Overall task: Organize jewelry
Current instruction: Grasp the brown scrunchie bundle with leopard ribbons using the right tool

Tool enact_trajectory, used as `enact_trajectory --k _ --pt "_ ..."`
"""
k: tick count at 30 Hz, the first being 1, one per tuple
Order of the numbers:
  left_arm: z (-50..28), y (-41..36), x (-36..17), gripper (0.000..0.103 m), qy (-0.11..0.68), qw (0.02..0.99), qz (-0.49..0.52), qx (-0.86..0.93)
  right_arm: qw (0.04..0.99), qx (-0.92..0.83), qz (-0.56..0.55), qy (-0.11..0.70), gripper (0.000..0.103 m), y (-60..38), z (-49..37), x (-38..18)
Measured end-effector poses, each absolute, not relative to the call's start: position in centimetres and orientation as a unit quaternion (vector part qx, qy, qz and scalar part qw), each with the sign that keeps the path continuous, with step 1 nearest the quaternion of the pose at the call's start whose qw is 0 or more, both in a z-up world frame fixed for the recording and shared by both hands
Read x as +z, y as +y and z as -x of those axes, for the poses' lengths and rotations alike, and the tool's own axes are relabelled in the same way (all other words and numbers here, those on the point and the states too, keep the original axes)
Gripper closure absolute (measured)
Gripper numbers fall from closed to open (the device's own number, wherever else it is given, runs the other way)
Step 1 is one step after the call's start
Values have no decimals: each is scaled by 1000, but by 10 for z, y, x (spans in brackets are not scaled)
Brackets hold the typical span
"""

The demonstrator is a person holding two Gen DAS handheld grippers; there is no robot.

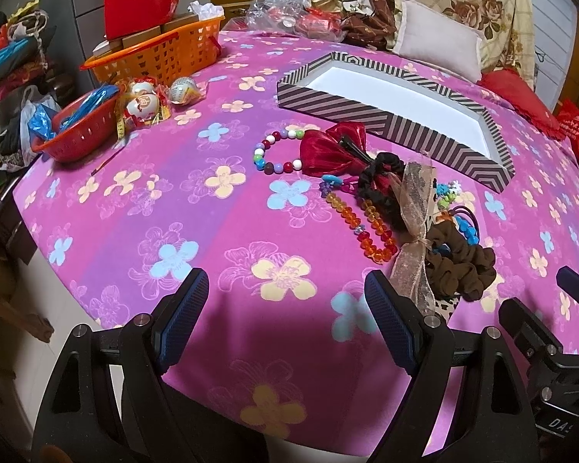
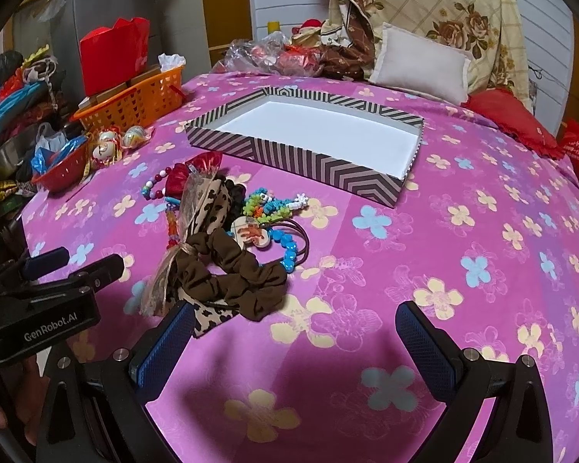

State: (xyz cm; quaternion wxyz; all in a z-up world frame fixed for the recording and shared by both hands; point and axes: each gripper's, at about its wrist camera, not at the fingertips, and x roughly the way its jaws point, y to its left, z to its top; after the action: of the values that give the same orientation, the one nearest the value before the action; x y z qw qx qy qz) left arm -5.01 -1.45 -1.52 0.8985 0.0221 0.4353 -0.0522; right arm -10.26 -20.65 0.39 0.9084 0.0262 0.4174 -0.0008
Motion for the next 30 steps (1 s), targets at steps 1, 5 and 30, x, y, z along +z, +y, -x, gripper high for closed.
enact_trajectory --k 1,5,30 --pt "50 -14 -15 20 435 899 -22 -52 909 1 -26 416 0 -206 102 5" --pt "47 -12 -16 20 436 898 -23 -50 909 3 -21 415 0 -201 98 7" --pt "7 29 -7 20 440 898 13 -17 885 89 0 456 57 -151 41 -20"
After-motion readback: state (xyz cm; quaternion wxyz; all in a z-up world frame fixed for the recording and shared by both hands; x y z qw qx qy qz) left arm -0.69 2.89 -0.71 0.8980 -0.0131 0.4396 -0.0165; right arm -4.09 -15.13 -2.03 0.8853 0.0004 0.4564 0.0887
